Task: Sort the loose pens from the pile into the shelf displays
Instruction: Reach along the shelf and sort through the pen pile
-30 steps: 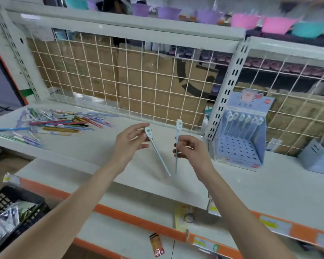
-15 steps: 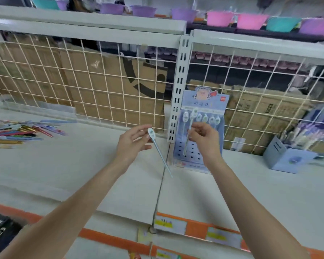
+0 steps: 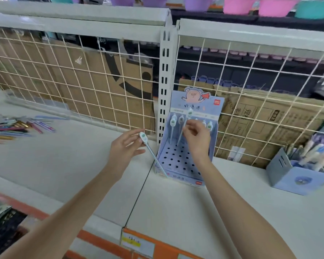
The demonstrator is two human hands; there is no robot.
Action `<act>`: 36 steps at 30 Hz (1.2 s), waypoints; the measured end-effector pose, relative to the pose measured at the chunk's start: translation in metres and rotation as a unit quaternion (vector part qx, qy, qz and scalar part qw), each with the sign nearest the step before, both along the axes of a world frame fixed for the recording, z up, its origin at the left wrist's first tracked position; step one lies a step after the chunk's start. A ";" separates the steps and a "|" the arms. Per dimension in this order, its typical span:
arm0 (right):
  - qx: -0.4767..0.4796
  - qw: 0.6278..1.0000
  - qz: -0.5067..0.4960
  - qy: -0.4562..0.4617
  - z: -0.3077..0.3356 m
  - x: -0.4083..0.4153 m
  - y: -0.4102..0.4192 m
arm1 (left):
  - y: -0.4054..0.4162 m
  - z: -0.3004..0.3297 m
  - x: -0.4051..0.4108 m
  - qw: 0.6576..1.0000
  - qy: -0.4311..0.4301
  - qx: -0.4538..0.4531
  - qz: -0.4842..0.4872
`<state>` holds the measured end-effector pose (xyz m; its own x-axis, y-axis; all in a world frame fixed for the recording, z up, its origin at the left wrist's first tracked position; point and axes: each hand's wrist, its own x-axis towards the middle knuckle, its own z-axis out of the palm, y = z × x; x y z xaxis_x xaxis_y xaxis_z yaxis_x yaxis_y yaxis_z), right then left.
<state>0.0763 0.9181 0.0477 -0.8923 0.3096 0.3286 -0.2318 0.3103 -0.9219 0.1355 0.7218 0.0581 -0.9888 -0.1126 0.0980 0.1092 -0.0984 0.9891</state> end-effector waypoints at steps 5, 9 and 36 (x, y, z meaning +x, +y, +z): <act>-0.003 1.000 0.000 0.008 -0.009 -0.003 -0.001 | -0.013 -0.008 -0.003 1.000 -0.016 -0.018 -0.020; -0.002 1.000 0.000 0.012 -0.009 -0.004 -0.002 | -0.017 -0.007 -0.012 0.999 -0.023 -0.015 -0.028; 0.047 0.998 -0.002 -0.039 -0.018 -0.004 -0.010 | -0.014 0.001 -0.026 0.996 0.019 -0.015 -0.083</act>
<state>0.0725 0.9085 0.0298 -0.9150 0.2846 0.2858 -0.1586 0.3976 -0.9037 0.1091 0.7074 0.0588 -0.9891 0.0558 0.1361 0.1309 -0.0886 0.9874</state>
